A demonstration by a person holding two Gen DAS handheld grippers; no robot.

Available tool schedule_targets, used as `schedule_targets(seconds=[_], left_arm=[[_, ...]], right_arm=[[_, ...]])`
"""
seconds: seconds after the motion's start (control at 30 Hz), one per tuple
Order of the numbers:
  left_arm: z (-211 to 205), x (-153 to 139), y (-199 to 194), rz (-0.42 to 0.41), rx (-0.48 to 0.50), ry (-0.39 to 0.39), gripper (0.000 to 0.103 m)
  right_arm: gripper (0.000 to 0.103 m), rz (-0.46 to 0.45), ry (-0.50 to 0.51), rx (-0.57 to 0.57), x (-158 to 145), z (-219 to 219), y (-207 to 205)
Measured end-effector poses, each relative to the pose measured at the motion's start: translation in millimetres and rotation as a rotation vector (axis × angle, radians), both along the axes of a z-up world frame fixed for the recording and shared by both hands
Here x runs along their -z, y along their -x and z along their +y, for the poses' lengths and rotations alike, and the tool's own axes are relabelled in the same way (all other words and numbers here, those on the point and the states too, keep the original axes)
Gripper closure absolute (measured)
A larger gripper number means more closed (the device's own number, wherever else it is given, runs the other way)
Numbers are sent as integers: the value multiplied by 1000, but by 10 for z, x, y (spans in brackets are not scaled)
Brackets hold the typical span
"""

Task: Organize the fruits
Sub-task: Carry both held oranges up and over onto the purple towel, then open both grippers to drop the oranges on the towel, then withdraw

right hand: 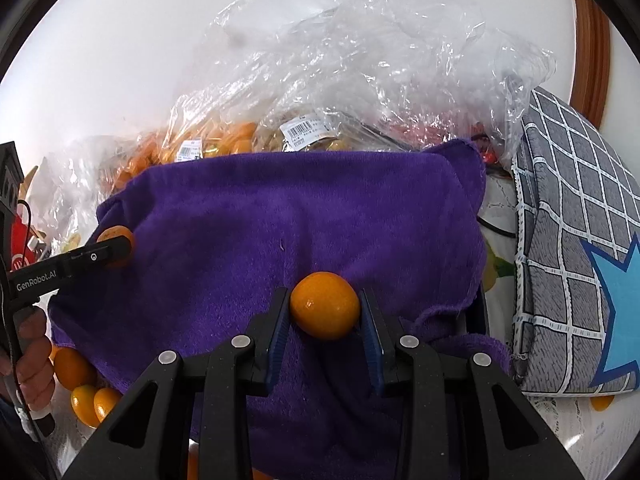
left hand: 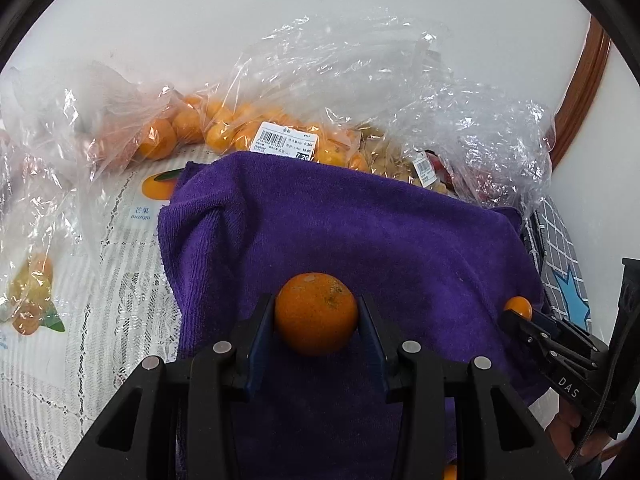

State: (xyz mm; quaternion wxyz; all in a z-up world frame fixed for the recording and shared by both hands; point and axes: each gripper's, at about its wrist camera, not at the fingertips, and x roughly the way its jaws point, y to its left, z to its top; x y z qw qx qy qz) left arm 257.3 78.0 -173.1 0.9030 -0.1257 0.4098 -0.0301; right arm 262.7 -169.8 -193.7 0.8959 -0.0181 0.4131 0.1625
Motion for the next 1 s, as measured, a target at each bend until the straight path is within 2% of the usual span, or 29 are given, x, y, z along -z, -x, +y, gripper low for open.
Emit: schedule_targets(seconds=[0.27,0.5,0.6,0.8,1.0], left_arm=[[-42,-16,2,6,13,-5,64],[-114,-2,10,12,23,-38,63],[-145,-10,20,18,22,-54,61],[-207,-135,106,-3,10,-83,58],[-218,-320,369,-52,-10,-80,58]], right_arm=[[67,2,33,-7,18,47,14],[45,-29,27,-8,-77,49,96],[39,-41,12,-4,-141,40,143],[39,-106,-27,27,-322,16,273],[39,-174,-5,46,-549,10,521]])
